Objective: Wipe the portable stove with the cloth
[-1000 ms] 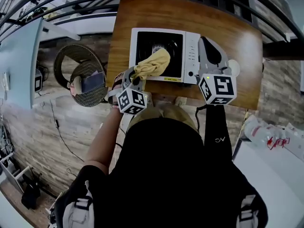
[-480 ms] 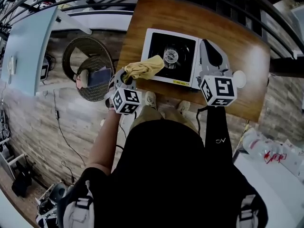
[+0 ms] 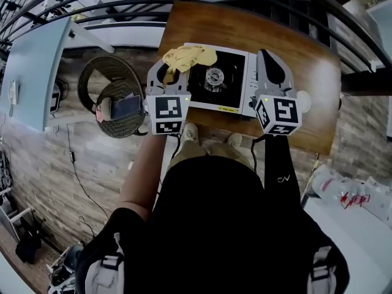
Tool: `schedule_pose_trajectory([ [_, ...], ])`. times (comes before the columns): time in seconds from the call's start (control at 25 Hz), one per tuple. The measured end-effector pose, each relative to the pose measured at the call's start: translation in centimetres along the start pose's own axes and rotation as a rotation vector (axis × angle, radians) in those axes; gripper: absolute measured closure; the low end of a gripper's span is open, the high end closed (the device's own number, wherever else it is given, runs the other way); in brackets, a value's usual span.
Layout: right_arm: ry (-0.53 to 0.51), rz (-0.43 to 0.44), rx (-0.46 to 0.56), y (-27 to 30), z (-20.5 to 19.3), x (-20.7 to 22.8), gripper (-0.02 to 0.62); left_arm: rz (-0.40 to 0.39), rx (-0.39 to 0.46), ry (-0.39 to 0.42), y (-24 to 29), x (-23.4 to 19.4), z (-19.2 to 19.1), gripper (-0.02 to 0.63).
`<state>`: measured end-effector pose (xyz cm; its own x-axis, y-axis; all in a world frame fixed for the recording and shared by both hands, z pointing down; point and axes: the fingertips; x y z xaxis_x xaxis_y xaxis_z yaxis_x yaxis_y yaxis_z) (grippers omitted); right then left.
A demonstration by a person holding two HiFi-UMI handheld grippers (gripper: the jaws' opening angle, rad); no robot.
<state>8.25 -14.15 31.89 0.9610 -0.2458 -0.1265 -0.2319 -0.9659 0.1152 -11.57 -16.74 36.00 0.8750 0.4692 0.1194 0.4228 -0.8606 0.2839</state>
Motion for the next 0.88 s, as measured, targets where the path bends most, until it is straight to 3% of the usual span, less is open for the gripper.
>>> schedule_pose_trajectory([
  [0.36, -0.002, -0.054, 0.015, -0.3, 0.7, 1.5, 0.594, -0.029, 0.171, -0.026, 2.2, 1.2, 7.0, 0.538],
  [0.76, -0.005, -0.078, 0.024, -0.6, 0.9, 2.7, 0.594, -0.054, 0.188, -0.014, 2.9, 2.1, 8.0, 0.538],
  [0.88, -0.052, -0.105, 0.024, -0.8, 1.0, 2.9, 0.594, -0.053, 0.19, -0.01, 3.0, 2.0, 8.1, 0.538],
])
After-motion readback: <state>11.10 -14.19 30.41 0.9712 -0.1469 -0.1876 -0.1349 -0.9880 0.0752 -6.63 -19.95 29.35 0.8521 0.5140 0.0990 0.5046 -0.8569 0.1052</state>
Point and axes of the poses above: the fingertips, and each gripper's own axes: y forward along the fingers, x to its right, z out of its top, and after that the axes turned 4 degrees about -y, right-handed
